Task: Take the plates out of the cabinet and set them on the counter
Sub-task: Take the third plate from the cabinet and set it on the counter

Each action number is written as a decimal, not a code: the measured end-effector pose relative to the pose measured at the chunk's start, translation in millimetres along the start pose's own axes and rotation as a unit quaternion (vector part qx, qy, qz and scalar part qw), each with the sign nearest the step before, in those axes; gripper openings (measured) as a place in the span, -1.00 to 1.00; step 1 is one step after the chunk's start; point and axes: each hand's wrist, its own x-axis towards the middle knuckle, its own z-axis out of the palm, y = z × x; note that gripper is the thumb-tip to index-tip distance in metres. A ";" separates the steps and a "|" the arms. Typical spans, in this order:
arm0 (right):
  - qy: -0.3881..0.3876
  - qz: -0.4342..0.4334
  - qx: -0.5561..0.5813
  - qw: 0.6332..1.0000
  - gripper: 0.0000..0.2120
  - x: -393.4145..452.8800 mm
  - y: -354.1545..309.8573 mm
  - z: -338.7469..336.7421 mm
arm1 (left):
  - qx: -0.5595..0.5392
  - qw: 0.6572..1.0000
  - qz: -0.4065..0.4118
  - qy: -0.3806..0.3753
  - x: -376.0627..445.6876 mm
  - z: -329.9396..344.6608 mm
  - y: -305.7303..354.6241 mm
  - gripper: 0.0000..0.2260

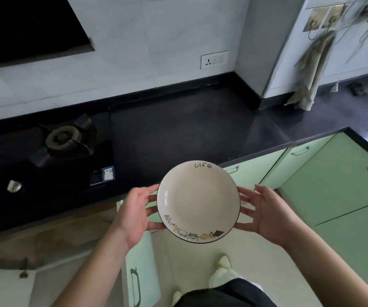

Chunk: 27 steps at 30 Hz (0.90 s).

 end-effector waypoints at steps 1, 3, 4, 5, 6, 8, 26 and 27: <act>-0.007 0.002 -0.009 1.000 -0.50 11.3 -10.2 -0.6 | -0.001 1.000 0.002 0.009 8.7 4.7 3.0 -0.59; -0.023 0.010 -0.028 0.999 -0.50 33.4 -30.9 -2.6 | -0.002 1.000 0.000 0.028 23.2 15.5 9.9 -0.59; -0.031 0.012 -0.038 0.999 -0.51 43.6 -41.4 -3.2 | -0.007 0.999 0.001 0.038 30.1 20.7 13.6 -0.58; -0.037 0.011 -0.046 0.998 -0.51 53.4 -51.8 -3.3 | -0.013 0.999 0.004 0.048 36.4 25.0 17.1 -0.58; -0.044 0.011 -0.053 0.998 -0.51 62.9 -62.5 -2.9 | -0.018 0.998 0.007 0.059 42.9 29.2 20.9 -0.59; -0.056 0.016 -0.070 0.996 -0.52 81.1 -80.9 -1.9 | -0.025 0.996 0.008 0.083 54.1 37.6 28.3 -0.60; -0.100 0.096 -0.175 0.975 -0.50 220.5 -135.6 117.3 | -0.091 0.980 0.011 0.177 143.1 -31.4 87.0 -0.68; -0.101 0.097 -0.176 0.974 -0.50 228.1 -135.0 127.9 | -0.086 0.979 0.010 0.184 150.2 -40.7 91.1 -0.70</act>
